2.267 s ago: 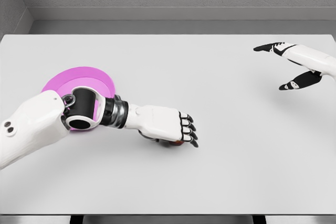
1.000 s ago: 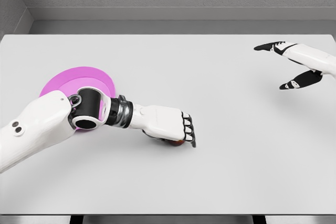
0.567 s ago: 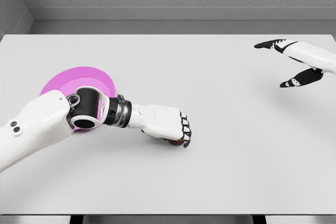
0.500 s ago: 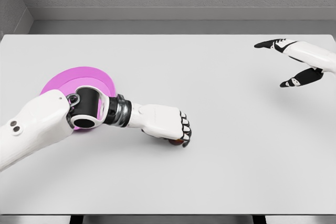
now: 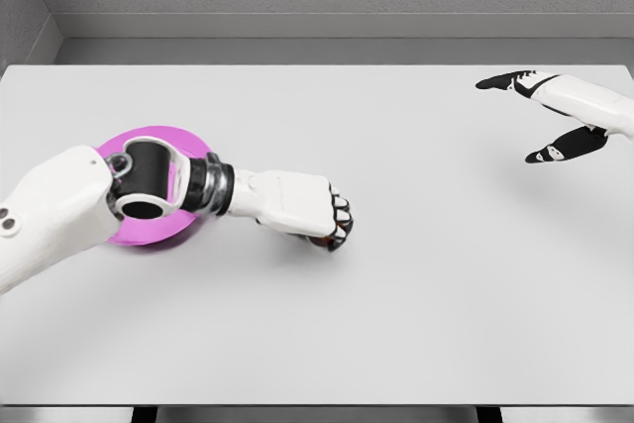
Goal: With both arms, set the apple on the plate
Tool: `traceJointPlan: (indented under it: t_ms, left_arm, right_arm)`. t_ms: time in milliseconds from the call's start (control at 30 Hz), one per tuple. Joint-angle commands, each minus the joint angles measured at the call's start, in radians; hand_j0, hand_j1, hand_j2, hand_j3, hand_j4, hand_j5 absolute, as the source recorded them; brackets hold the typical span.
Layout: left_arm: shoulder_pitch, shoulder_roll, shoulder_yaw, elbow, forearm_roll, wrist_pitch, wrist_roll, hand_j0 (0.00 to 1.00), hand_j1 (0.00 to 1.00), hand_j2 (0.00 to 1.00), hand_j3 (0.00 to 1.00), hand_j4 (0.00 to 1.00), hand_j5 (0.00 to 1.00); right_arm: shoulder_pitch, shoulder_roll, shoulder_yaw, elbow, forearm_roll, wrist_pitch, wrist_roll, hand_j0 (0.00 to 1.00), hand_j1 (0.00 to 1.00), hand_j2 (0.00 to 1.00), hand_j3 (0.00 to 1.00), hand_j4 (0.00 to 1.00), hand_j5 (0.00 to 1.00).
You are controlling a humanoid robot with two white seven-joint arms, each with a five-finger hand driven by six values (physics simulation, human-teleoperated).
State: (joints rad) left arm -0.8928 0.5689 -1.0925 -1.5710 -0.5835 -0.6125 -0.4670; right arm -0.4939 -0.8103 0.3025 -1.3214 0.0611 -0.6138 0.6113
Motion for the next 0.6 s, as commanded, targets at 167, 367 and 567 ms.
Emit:
traceJointPlan:
  t_ms: [167,367,567]
  left_arm:
    - [-0.005,0.229,0.169,0.045,0.14,0.002,0.004,0.48,0.48,0.48,0.48,0.48,0.48]
    - [0.009,0.281,0.241,0.226,0.139,0.002,0.001,0.48,0.48,0.48,0.48,0.48,0.48]
    - [0.04,0.289,0.238,0.226,0.137,0.002,-0.004,0.49,0.49,0.49,0.49,0.49,0.49]
  right_arm:
    - [0.002,-0.001,0.0,0.001,-0.007,0.003,0.0,1.0,1.0,1.0,1.0,1.0,1.0]
    - [0.005,0.0,0.0,0.001,-0.004,0.003,0.0,1.0,1.0,1.0,1.0,1.0,1.0]
    - [0.005,-0.001,0.001,-0.001,-0.003,0.003,0.0,1.0,1.0,1.0,1.0,1.0,1.0]
